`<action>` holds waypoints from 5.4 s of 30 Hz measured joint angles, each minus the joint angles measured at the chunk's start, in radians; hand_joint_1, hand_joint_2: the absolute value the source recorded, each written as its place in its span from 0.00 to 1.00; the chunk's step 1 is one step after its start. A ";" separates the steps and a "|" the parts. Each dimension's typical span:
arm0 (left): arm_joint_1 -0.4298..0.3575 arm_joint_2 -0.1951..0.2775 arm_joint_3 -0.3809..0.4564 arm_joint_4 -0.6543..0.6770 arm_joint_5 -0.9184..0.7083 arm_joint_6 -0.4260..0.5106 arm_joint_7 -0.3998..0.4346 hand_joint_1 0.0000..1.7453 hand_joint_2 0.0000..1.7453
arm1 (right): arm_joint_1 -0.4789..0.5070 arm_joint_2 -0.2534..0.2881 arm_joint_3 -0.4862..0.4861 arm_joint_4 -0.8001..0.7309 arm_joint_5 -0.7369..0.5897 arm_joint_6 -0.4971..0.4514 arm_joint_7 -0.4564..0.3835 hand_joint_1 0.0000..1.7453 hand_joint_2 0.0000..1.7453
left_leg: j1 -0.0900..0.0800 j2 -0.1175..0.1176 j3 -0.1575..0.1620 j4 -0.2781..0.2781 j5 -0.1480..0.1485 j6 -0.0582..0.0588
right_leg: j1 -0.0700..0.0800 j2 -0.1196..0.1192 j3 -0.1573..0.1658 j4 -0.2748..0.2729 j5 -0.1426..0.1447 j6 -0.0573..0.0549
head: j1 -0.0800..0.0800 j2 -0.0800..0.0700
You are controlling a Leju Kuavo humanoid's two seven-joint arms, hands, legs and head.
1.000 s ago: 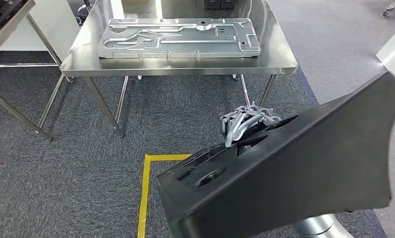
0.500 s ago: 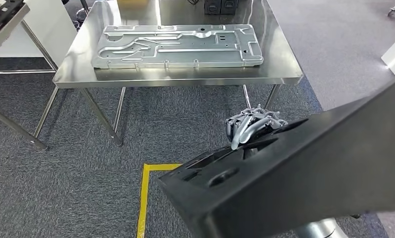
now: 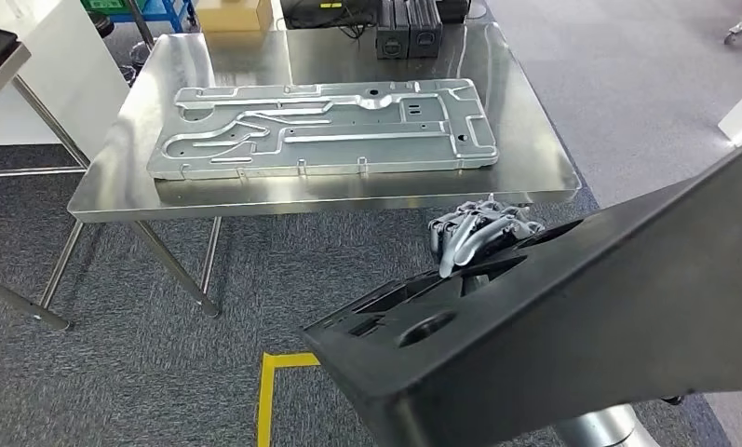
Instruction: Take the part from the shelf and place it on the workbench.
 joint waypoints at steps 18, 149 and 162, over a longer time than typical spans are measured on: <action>-0.009 0.000 -0.004 0.000 -0.001 0.003 -0.001 0.00 1.00 | -0.015 -0.015 -0.006 0.011 -0.032 -0.021 0.000 1.00 1.00 | 0.010 -0.008 0.202 0.030 -0.161 -0.029 | -0.009 -0.016 -0.236 0.016 0.180 -0.018 | 0.000 0.000; 0.003 -0.028 -0.042 0.000 0.021 -0.010 -0.142 0.00 0.00 | 0.002 0.065 -0.475 0.191 0.564 -0.424 0.014 0.00 0.00 | 0.018 0.002 0.080 0.034 -0.088 -0.028 | -0.002 -0.020 -0.218 0.000 0.162 -0.021 | 0.000 0.000; -0.005 -0.028 -0.022 0.000 0.028 -0.003 -0.143 0.00 0.00 | 0.330 0.059 -0.484 0.089 0.716 -0.539 0.009 0.00 0.00 | 0.012 0.009 0.085 -0.057 -0.036 0.013 | -0.018 -0.021 -0.283 0.247 0.018 0.023 | 0.000 0.000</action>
